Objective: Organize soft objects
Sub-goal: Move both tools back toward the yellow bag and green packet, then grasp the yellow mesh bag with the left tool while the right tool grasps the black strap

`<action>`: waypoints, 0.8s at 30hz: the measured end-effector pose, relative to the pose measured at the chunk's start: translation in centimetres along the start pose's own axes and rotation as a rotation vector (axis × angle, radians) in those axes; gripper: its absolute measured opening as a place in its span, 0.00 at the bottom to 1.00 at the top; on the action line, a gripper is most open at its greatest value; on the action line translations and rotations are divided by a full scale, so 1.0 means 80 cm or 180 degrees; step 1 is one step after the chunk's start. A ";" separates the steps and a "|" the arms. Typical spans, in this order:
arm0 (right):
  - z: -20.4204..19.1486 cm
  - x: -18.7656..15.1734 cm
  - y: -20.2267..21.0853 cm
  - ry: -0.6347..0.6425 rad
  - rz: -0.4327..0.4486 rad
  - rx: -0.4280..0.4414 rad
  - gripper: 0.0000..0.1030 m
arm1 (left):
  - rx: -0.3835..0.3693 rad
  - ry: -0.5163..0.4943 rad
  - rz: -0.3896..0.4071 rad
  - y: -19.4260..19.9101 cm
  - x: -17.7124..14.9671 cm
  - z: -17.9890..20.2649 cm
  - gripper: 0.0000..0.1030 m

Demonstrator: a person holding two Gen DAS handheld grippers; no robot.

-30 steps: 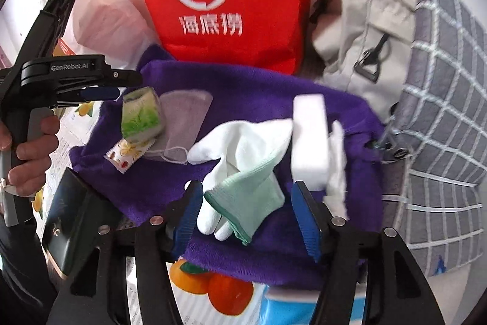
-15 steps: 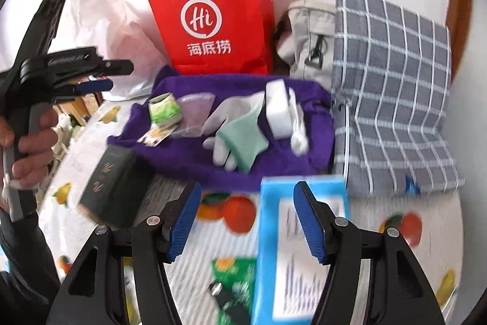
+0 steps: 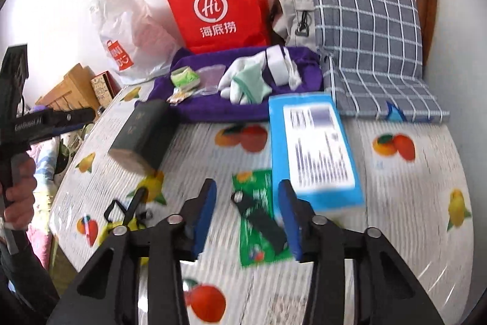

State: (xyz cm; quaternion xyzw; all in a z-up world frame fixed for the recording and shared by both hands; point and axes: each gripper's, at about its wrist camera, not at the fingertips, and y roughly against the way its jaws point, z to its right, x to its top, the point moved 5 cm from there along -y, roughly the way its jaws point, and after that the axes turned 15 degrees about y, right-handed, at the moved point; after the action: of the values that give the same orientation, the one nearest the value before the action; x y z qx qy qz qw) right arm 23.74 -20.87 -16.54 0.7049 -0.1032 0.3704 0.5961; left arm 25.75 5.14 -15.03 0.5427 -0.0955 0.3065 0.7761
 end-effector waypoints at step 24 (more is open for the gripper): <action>-0.023 -0.109 0.034 -0.0140 0.0112 0.0052 0.36 | 0.0391 -0.0152 -0.0521 -0.048 -0.162 -0.015 0.45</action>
State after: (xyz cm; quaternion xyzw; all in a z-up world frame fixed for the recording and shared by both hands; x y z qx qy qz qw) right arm 15.28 -22.50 -20.06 0.7157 -0.1256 0.3661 0.5813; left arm 17.44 0.58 -24.74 0.6024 -0.0503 0.2343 0.7613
